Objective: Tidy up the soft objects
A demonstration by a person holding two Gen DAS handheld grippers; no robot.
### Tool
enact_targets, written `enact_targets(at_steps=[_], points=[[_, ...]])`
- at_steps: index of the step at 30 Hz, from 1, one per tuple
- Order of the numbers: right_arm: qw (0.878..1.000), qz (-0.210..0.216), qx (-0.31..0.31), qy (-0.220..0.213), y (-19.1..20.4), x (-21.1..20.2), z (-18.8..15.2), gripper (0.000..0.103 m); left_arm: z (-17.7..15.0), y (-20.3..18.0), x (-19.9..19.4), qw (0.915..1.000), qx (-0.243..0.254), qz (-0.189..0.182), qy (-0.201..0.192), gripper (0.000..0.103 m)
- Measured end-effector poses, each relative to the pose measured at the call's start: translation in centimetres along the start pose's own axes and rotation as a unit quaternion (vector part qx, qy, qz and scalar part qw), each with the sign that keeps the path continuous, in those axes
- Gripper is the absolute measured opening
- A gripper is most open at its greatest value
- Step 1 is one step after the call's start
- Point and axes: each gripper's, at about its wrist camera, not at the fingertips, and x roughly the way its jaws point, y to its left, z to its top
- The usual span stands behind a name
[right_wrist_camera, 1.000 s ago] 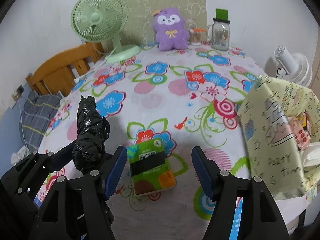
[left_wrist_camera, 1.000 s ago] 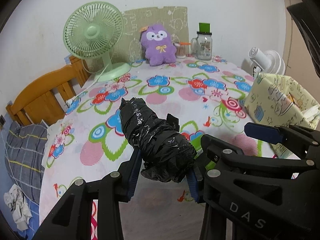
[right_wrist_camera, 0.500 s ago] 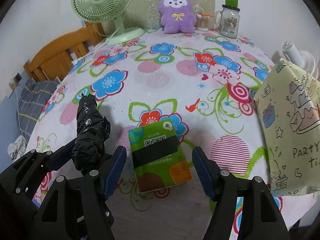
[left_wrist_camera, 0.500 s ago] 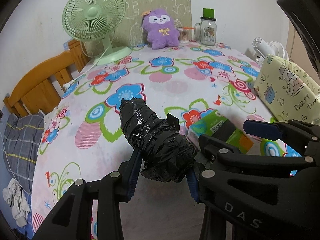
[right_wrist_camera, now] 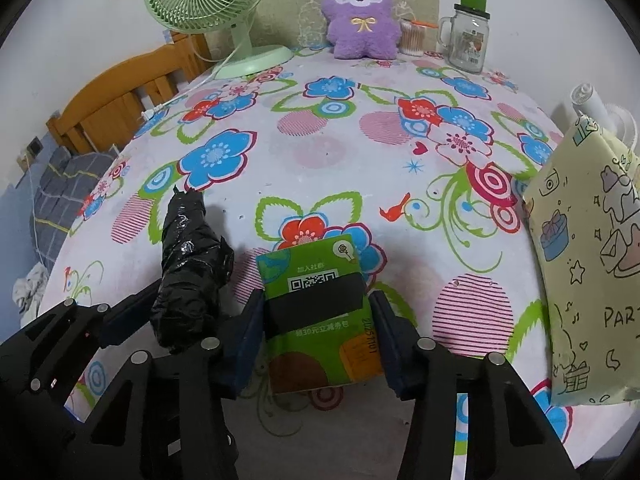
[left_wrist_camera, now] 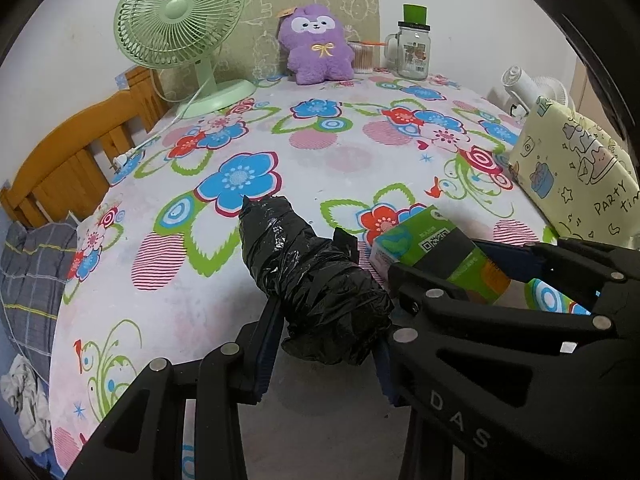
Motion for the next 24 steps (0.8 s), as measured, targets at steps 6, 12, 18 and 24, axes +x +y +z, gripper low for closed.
enact_targets(at_steps=[6, 12, 18, 24], points=[[1.0, -0.002, 0.002, -0.013, -0.4, -0.9, 0.1, 0.051, 0.3, -0.3, -0.4, 1.0, 0.003, -0.002, -0.007, 0.043], [1.0, -0.005, 0.006, -0.029, -0.9, -2.1, 0.4, 0.051, 0.7, -0.9, -1.2, 0.9998, 0.009, -0.001, -0.017, 0.043], [0.999, -0.012, 0.008, -0.048, -1.5, -3.8, 0.7, 0.051, 1.5, -1.6, -2.4, 0.9994, 0.013, -0.003, -0.031, 0.043], [0.998, -0.019, 0.01, -0.067, -2.2, -5.5, 1.2, 0.05, 2.4, -2.4, -3.5, 0.9988, 0.021, -0.004, -0.045, 0.043]])
